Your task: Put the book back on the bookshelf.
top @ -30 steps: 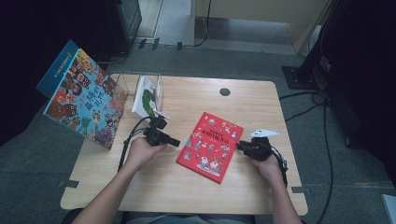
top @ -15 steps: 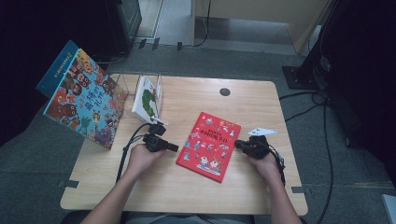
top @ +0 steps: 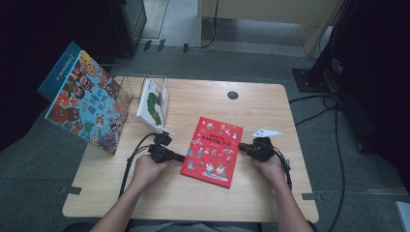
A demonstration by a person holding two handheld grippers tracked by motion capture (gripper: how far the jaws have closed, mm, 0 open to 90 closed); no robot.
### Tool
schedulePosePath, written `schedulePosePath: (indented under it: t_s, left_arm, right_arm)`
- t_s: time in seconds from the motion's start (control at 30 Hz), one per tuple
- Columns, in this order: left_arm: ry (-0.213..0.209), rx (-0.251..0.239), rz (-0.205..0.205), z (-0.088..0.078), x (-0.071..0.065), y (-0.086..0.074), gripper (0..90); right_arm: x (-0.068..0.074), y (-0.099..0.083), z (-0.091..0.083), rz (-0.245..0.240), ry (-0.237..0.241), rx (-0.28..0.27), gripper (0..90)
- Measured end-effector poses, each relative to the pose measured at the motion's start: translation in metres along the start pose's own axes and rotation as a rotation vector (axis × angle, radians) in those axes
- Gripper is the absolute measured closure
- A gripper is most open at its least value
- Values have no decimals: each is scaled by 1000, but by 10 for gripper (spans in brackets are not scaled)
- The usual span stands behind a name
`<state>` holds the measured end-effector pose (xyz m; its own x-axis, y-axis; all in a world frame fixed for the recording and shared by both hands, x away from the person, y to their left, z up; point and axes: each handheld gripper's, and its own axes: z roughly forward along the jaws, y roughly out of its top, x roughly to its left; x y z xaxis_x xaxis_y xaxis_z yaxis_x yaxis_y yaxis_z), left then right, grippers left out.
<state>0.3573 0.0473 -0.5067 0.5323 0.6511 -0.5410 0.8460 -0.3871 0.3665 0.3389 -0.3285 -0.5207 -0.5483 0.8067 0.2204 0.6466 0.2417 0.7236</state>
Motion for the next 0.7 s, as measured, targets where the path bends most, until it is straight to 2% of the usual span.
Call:
schedulePosePath:
  t_s: [0.2,0.47,0.7]
  left_arm:
    - [-5,-14,-26,-2,-1,-7,851]
    - [-8,-17,-34,-4,-3,-15,846]
    - [-6,-30,-37,-4,-2,-15,836]
  right_arm:
    - [6,3,7,-35,10,0,894]
    - [9,11,14,-30,17,13,899]
    - [9,12,16,-31,11,15,878]
